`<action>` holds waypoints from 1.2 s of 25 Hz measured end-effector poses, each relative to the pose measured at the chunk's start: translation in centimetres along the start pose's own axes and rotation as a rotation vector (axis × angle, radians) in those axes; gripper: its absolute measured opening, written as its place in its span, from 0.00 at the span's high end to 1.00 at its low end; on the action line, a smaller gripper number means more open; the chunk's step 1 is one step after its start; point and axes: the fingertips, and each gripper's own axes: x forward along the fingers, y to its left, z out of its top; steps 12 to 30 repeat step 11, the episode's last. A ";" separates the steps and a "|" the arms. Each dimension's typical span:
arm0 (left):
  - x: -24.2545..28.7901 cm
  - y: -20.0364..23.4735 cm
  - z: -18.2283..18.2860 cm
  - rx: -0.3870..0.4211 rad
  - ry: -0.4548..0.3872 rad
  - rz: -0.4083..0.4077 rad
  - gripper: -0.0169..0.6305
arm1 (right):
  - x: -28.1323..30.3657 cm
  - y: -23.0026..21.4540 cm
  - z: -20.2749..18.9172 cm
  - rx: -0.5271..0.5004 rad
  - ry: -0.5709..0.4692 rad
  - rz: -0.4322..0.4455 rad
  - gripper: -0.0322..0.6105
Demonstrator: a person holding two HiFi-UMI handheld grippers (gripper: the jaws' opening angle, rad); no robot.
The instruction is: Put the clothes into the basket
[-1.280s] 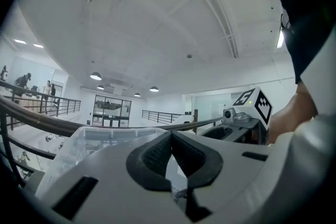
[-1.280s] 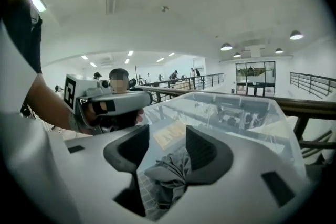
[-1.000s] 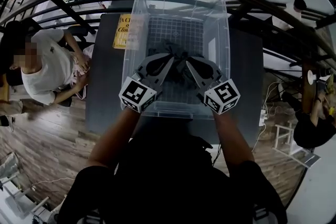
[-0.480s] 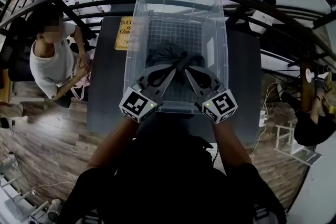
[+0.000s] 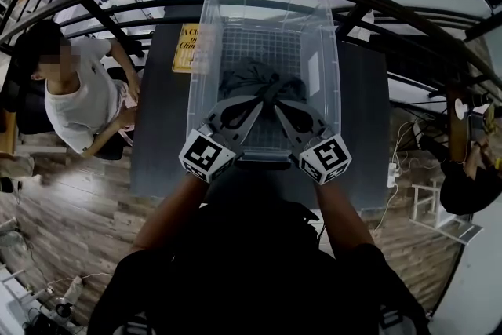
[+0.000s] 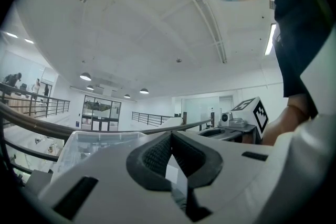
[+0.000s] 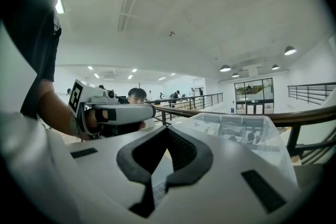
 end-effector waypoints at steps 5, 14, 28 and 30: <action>-0.3 0.8 0.4 -0.006 0.001 -0.005 0.97 | 0.7 0.2 0.2 0.007 0.011 -0.007 0.93; -0.6 -1.8 0.2 0.003 -0.004 -0.008 0.97 | -1.6 1.0 -0.1 -0.001 0.003 -0.013 0.93; -0.6 -1.8 0.2 0.003 -0.004 -0.008 0.97 | -1.6 1.0 -0.1 -0.001 0.003 -0.013 0.93; -0.6 -1.8 0.2 0.003 -0.004 -0.008 0.97 | -1.6 1.0 -0.1 -0.001 0.003 -0.013 0.93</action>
